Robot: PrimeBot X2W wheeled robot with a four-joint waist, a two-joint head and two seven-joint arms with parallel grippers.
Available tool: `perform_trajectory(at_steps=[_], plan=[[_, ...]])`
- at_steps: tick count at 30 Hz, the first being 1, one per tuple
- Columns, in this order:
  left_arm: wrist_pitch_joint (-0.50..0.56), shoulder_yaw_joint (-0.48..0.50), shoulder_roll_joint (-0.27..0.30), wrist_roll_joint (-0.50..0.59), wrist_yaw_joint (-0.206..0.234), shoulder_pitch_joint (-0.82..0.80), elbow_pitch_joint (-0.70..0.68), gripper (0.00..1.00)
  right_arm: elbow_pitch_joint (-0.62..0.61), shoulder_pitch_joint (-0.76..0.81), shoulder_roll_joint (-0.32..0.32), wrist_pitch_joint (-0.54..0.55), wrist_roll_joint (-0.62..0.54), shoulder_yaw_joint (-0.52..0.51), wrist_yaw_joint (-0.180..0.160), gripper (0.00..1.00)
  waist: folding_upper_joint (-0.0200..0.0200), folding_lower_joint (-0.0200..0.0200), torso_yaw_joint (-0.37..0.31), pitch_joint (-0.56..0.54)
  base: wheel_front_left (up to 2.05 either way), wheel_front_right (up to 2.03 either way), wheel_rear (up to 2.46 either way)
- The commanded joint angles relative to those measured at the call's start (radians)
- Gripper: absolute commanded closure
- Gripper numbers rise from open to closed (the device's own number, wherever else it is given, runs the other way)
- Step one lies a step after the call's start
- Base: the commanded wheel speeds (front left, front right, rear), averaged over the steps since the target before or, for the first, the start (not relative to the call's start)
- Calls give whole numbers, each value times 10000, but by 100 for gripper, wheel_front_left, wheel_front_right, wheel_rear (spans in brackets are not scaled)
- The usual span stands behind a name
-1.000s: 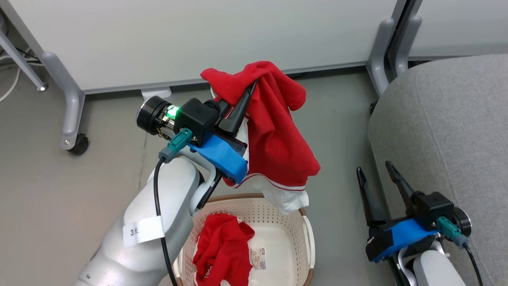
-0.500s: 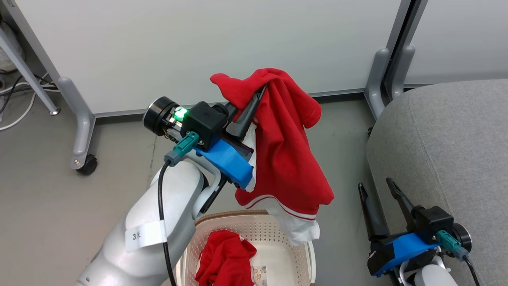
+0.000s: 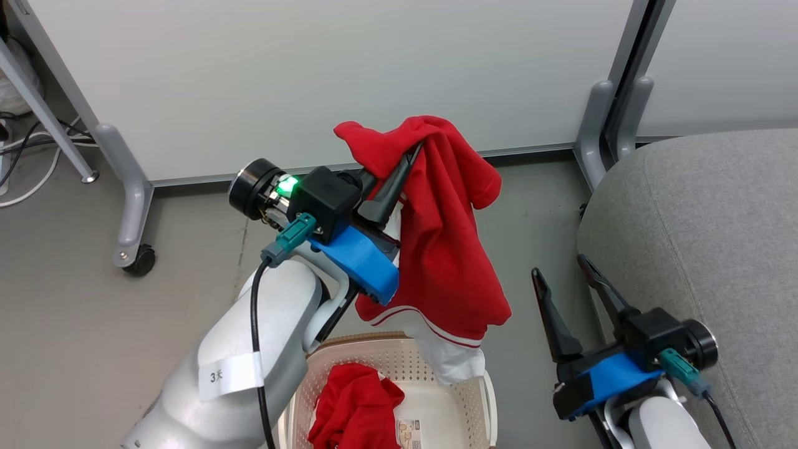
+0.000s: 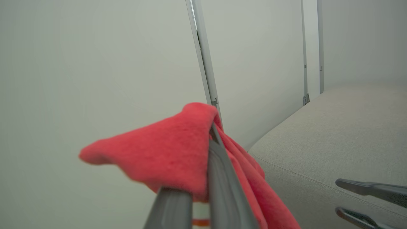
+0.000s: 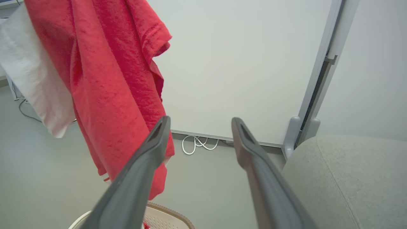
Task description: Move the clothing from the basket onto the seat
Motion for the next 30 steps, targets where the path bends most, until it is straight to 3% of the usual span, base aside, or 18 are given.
perform_trajectory(at_steps=[1,18,30], plan=[[9,22,45,-19,72,39,-69,100,-100,-243,-40,-60,-92,170,5,0,-1,0,-1,19,0,0,0],[-75,-161,-20,-75,103,-199,-102,100,155,-2469,-627,-60,113,2921,3,0,-1,0,161,263,0,0,0],[-148,-427,-198,-87,54,-455,-70,100,1812,-4263,-371,-52,55,3519,3,0,-1,0,393,588,0,0,0]])
